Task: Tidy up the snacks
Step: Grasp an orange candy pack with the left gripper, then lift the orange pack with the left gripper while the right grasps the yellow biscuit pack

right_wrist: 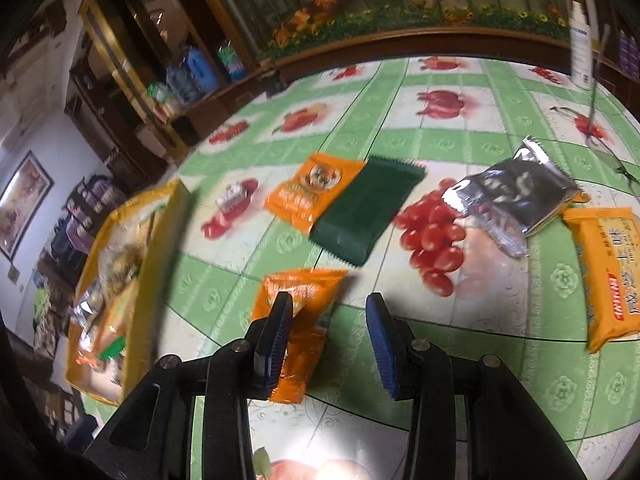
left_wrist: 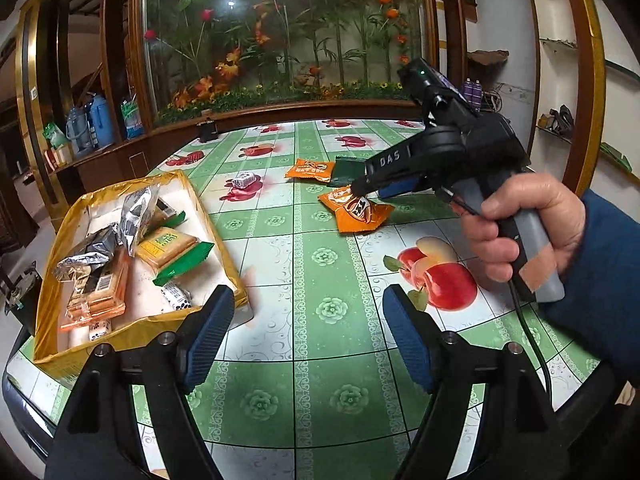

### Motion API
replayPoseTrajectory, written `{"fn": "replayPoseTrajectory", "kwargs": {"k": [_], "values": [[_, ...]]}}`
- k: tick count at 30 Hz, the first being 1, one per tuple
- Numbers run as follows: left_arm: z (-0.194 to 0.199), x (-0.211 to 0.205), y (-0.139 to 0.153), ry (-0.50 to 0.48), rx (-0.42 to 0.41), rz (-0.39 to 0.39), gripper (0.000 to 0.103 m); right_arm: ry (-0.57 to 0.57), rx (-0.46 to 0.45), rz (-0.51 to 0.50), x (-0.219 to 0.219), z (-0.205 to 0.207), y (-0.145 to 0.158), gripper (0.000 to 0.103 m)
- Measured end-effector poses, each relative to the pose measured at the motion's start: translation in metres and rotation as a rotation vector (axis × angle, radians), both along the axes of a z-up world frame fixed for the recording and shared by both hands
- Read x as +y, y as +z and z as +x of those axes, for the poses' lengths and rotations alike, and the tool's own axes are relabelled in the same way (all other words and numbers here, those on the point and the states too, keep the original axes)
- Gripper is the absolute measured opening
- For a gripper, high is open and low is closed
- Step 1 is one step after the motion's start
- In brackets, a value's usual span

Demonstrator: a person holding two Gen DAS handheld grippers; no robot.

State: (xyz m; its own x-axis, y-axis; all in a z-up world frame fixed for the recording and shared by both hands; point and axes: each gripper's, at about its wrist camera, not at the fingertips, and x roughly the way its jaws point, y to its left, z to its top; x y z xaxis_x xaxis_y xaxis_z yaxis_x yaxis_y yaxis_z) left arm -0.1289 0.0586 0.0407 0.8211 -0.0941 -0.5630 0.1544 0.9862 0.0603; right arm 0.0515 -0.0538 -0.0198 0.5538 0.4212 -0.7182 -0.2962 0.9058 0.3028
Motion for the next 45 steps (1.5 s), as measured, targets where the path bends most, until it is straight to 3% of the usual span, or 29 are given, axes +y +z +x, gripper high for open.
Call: {"fn": "replayPoseTrajectory", "kwargs": {"k": [4,12,16,22,27,31,32,33,35,37,41,45], "values": [[0.000,0.000,0.000,0.004,-0.002,0.004,0.077,0.057,-0.001,-0.017,0.011,-0.007,-0.001,0.038],[0.002,0.003,0.000,0.017,0.007,-0.005,0.077,0.178,0.099,0.029,0.025,-0.028,-0.003,0.038],[0.004,0.004,0.000,0.017,0.015,-0.008,0.077,0.210,0.066,0.078,0.022,-0.043,0.014,0.038],[0.005,0.002,0.000,0.021,0.020,0.006,0.077,0.096,-0.069,0.119,-0.025,-0.053,0.043,0.040],[0.011,-0.010,0.003,-0.007,0.046,0.018,0.077,-0.002,-0.084,0.187,-0.073,-0.046,0.049,0.041],[0.032,-0.028,0.024,-0.076,0.074,0.006,0.076,-0.081,-0.084,0.299,-0.105,-0.043,0.060,0.041],[0.043,-0.033,0.030,-0.089,0.093,0.002,0.077,-0.089,-0.086,0.316,-0.109,-0.043,0.061,0.041],[0.054,-0.036,0.032,-0.103,0.128,-0.007,0.084,-0.098,-0.087,0.338,-0.114,-0.044,0.064,0.041],[0.080,-0.041,0.030,-0.115,0.213,-0.024,0.085,-0.099,-0.090,0.355,-0.119,-0.045,0.066,0.041],[0.107,-0.041,0.023,-0.054,0.251,0.000,0.085,-0.111,-0.095,0.361,-0.123,-0.045,0.068,0.041],[0.145,-0.043,-0.004,-0.002,0.406,-0.018,0.085,-0.161,-0.132,0.352,-0.141,-0.048,0.077,0.041],[0.161,-0.046,-0.023,0.068,0.423,0.018,0.085,-0.259,-0.137,0.284,-0.165,-0.040,0.079,0.041]]}}
